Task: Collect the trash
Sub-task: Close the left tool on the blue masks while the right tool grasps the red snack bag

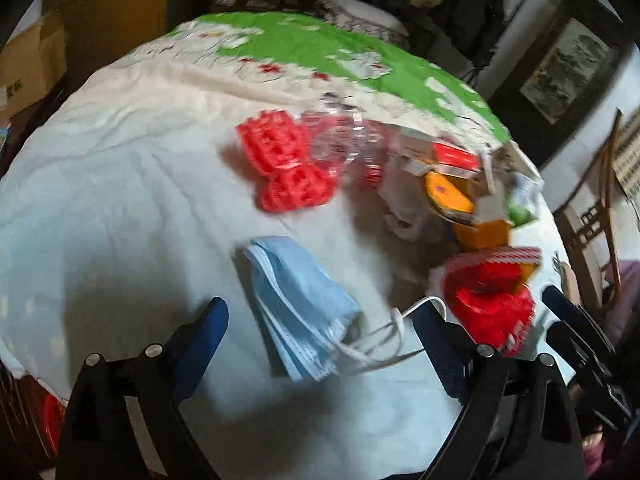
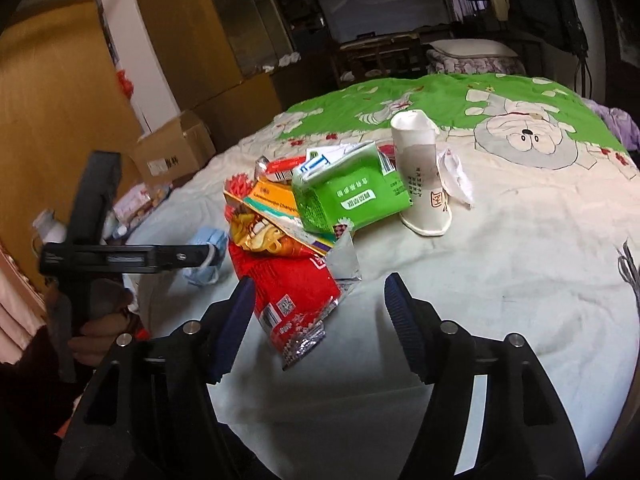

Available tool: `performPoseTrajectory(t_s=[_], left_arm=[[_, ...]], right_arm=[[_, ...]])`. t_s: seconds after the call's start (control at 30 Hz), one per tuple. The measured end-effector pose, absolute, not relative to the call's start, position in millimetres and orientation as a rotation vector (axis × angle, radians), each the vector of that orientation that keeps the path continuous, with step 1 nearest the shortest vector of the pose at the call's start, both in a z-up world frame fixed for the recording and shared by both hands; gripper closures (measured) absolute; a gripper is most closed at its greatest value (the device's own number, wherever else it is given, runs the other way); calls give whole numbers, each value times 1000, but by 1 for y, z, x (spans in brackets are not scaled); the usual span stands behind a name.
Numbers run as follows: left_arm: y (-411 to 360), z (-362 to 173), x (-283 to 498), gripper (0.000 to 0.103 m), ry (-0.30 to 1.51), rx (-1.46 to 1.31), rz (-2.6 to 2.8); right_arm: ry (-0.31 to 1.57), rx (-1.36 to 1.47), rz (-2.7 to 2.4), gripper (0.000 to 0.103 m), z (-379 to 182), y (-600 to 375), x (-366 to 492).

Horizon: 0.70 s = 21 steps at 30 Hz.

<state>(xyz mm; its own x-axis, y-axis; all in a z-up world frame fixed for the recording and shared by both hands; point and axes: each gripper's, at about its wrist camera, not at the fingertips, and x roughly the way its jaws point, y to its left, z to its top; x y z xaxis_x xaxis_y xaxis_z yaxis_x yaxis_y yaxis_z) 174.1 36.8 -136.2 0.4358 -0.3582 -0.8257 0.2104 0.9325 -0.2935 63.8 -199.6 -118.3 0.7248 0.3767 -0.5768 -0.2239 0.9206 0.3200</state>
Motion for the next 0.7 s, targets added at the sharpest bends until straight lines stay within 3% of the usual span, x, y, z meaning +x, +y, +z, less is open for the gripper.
performPoseTrajectory(t_s=[0.37,0.63,0.7], left_arm=[[74,-144,124,8,1156,-94,-300],[40,-135,177,7,1103,-170,-414],[37,-150,195,15,1141,-182,-367]], right_arm=[[686,229,368,37,-120,-189,61],[658,204,369,37,-113,-184,56],[661,206,372,37,-114,-183,55]])
